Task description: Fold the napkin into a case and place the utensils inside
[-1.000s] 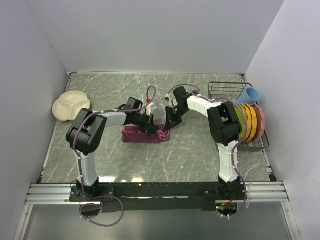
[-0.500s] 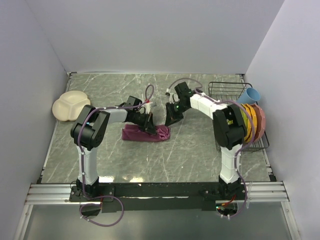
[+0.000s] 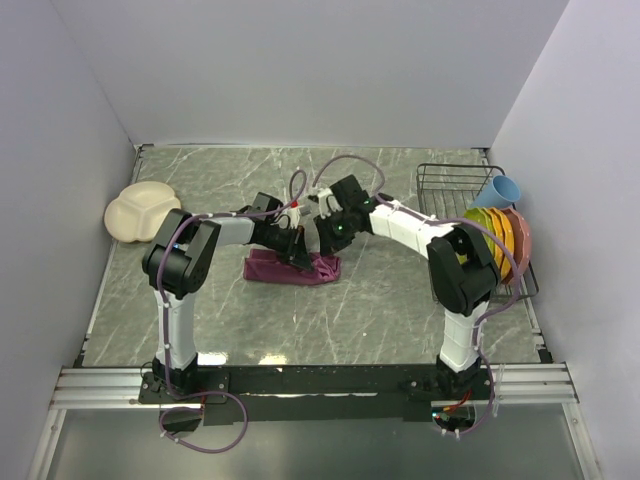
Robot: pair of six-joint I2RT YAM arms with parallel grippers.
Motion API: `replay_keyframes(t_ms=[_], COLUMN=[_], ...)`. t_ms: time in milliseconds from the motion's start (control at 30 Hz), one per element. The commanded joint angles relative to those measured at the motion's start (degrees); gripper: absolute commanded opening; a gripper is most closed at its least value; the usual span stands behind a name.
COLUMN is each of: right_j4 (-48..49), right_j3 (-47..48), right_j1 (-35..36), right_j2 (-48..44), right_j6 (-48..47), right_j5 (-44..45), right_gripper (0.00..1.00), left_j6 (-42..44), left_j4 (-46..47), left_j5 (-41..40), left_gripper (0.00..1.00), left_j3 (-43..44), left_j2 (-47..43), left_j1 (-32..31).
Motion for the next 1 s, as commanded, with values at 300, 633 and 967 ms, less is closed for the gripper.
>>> replay_keyframes(t_ms=[300, 633, 967], right_j4=[7.1, 6.0, 5.4], right_j3=[-2.8, -2.7, -1.6], right_j1=[3.4, 4.9, 5.4], right_j2=[0.9, 2.1, 4.9], right_j6=[-4.8, -6.1, -6.0], right_j5=[10.1, 9.2, 13.8], right_gripper=[0.19, 0.27, 0.32], left_j6=[0.5, 0.6, 1.0], left_j4=[-2.7, -3.0, -3.3], left_j5=[0.3, 0.1, 0.3], left_gripper=[0.01, 0.01, 0.01], left_j3=[1.0, 1.5, 1.2], left_j2=[2.7, 3.2, 2.9], left_j1=[0.8, 1.1, 1.3])
